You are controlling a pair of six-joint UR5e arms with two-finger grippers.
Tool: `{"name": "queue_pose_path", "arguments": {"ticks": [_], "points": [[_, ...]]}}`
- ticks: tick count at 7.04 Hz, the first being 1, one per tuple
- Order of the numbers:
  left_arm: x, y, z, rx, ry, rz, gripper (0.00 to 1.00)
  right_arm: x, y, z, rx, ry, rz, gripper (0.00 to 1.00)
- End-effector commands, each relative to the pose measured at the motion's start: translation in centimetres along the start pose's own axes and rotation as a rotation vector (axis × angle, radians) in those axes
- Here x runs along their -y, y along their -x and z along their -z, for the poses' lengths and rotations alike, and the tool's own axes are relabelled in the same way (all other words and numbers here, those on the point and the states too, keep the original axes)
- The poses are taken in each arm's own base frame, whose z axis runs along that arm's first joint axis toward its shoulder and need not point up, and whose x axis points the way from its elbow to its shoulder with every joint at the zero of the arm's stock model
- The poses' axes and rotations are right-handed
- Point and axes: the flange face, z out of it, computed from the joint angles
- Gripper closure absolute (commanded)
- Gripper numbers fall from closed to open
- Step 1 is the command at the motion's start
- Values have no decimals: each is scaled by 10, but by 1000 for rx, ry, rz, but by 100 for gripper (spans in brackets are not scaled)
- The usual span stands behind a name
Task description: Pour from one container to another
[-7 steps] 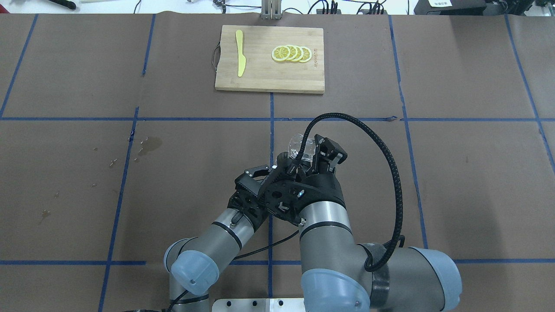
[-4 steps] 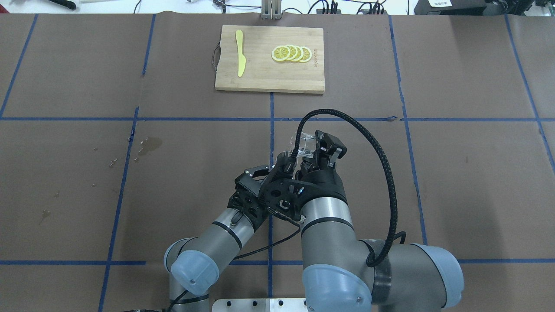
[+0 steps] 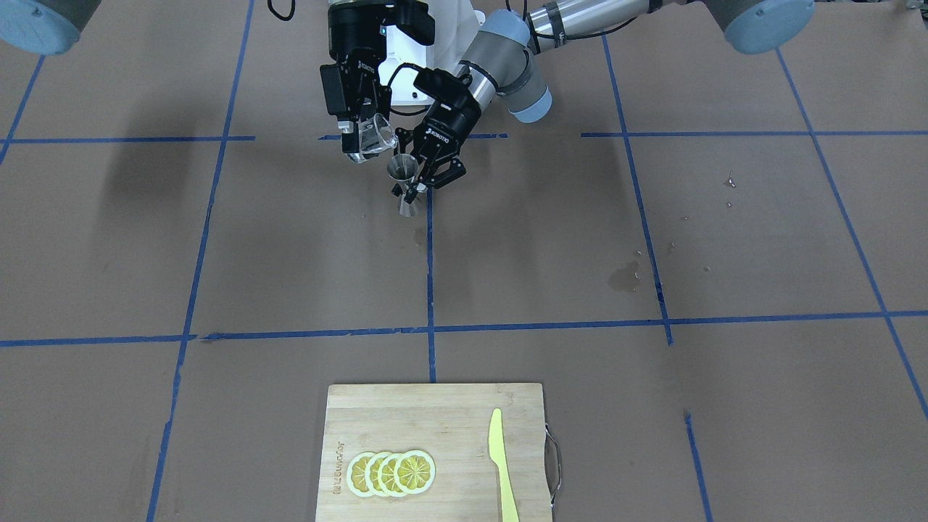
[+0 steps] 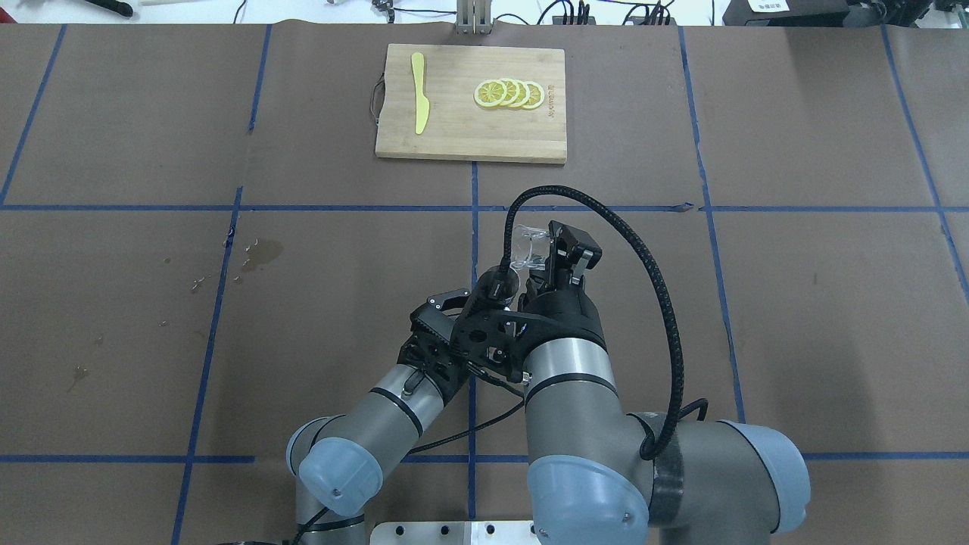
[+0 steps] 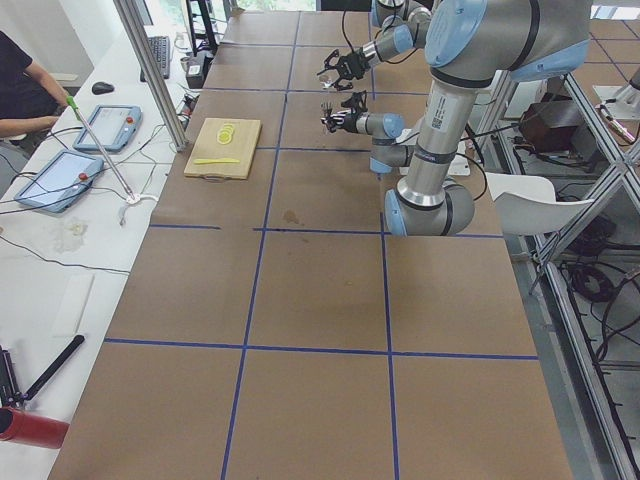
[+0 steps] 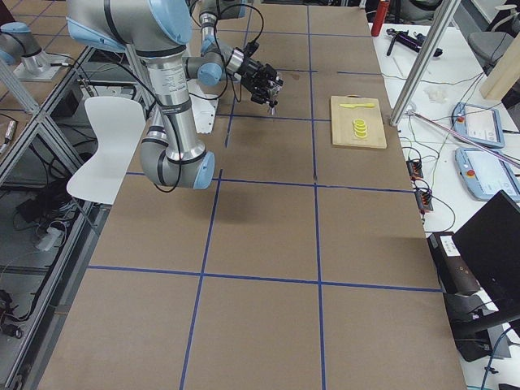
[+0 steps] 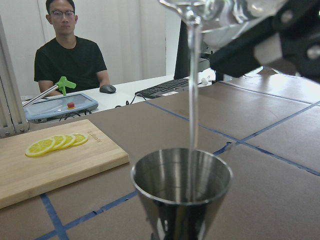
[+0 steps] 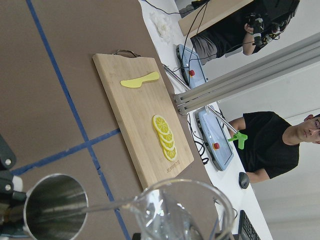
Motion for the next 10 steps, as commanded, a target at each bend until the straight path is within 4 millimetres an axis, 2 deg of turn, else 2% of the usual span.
{"name": "queue_pose_path", "arguments": {"ticks": [1, 10], "points": [[0, 0, 0, -2, 0, 1, 100, 1, -4, -2, -6, 2, 44, 100], [1, 0, 1, -1, -1, 2, 100, 1, -3, -4, -23, 11, 122, 100]]}}
